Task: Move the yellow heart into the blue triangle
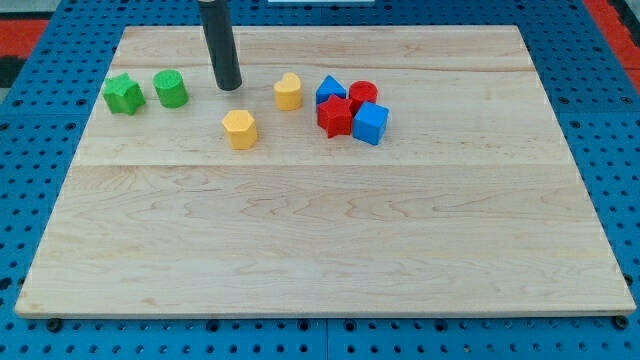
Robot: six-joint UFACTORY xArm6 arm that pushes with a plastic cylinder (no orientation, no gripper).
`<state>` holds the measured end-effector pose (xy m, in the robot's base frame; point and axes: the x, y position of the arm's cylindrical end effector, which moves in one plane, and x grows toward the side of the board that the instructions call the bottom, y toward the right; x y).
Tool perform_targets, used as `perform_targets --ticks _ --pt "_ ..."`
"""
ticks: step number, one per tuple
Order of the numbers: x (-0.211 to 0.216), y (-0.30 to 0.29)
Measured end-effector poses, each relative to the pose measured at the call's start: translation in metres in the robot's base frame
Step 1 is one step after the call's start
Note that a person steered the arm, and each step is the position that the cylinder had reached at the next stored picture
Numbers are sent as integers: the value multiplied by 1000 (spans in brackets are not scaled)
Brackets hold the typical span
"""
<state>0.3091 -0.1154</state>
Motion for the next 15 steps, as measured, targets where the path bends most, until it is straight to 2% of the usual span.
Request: perform_targets --ticks 3,4,5,6,7,9,13,14,15 --pt "32 113" --pt "39 139" --pt "39 134" --pt "8 125" --pt "-33 150" --pt "-25 308" --pt "54 307" --pt "55 285" --pt "41 288"
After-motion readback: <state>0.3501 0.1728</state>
